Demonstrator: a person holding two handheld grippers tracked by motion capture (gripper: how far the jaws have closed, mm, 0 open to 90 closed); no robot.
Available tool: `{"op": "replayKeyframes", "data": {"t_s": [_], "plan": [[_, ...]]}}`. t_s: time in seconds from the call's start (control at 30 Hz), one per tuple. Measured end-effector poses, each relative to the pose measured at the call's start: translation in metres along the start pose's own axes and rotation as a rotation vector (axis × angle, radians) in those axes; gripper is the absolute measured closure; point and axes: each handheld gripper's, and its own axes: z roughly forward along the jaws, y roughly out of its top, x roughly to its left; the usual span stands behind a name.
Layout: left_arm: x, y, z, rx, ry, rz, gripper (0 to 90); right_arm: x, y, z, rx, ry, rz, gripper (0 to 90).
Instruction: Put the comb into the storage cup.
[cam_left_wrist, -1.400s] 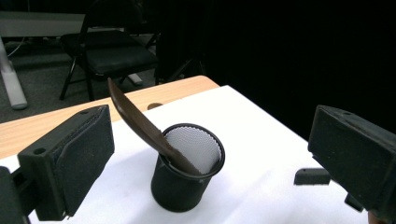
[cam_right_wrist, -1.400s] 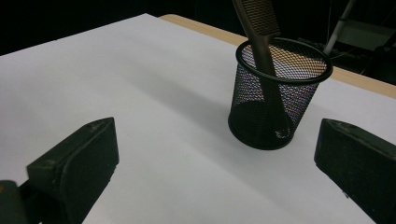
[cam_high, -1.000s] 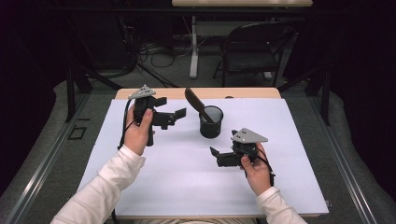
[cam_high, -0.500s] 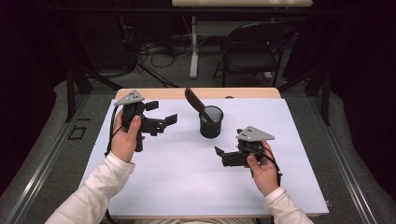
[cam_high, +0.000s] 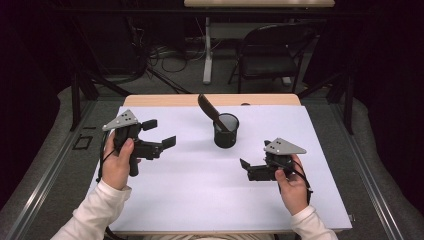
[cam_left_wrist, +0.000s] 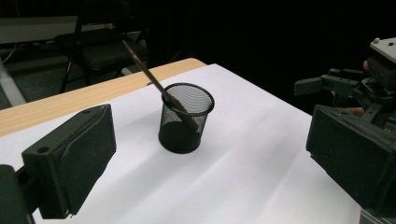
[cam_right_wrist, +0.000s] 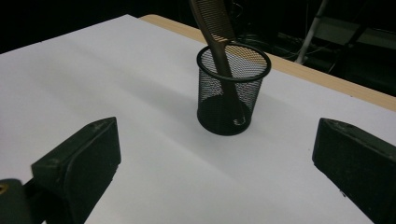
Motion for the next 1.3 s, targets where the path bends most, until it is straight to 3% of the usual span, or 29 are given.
{"op": "replayKeyframes", "data": {"t_s": [0.2, 0.47, 0.83, 1.3], "plan": [[0.006, -0.018, -0.010, 0.009, 0.031, -0.011, 1.8, -0.006, -0.007, -0.009, -0.005, -0.015, 0.011, 1.0], [0.012, -0.042, -0.020, -0.011, 0.064, -0.003, 1.8, -0.010, -0.019, -0.017, -0.003, -0.031, 0.022, 1.0], [0.015, -0.073, -0.025, -0.044, 0.088, -0.028, 1.8, -0.014, -0.031, -0.022, -0.018, -0.052, 0.043, 1.0], [0.026, -0.097, -0.028, -0.052, 0.120, -0.030, 1.8, -0.018, -0.046, -0.019, -0.015, -0.058, 0.064, 1.0]]}}
